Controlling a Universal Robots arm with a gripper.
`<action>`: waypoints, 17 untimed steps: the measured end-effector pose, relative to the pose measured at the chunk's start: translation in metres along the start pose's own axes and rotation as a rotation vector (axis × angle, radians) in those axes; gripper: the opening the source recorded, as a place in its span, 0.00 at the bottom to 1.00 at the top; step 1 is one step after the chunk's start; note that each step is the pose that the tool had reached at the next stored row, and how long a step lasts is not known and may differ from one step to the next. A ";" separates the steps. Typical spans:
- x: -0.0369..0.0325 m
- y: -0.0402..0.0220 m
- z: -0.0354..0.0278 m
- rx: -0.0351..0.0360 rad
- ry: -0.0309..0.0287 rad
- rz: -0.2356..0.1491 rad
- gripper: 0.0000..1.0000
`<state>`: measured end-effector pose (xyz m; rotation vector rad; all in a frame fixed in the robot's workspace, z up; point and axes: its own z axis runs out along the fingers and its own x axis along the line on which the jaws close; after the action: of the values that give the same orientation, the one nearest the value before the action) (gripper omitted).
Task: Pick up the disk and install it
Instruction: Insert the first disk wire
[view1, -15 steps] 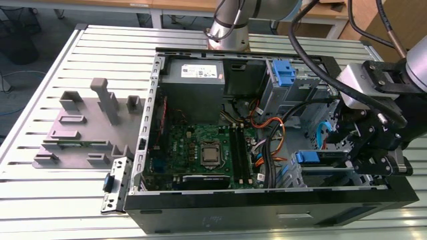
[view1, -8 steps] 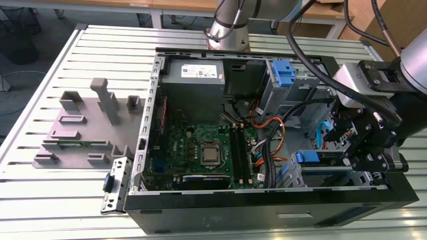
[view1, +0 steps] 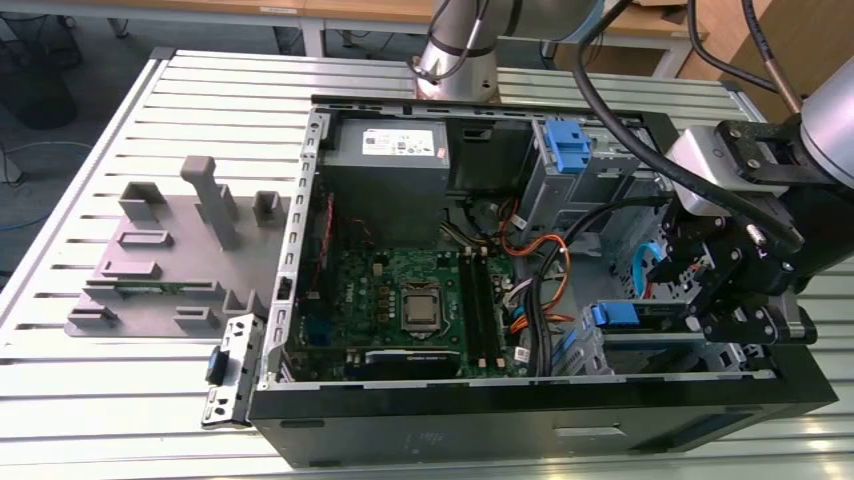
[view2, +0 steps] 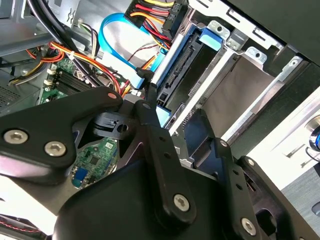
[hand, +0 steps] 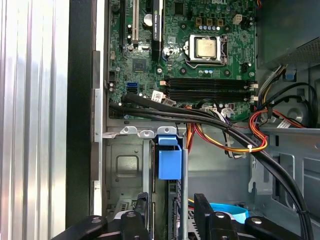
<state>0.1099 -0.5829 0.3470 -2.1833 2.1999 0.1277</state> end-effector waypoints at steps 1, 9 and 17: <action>0.0000 0.0000 0.0000 0.0000 0.0000 0.000 0.49; -0.0007 0.0002 -0.0074 0.0000 -0.0001 0.000 0.49; -0.0022 0.0007 -0.0254 0.0000 0.0000 0.000 0.49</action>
<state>0.1099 -0.5829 0.3725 -2.1834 2.1999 0.1276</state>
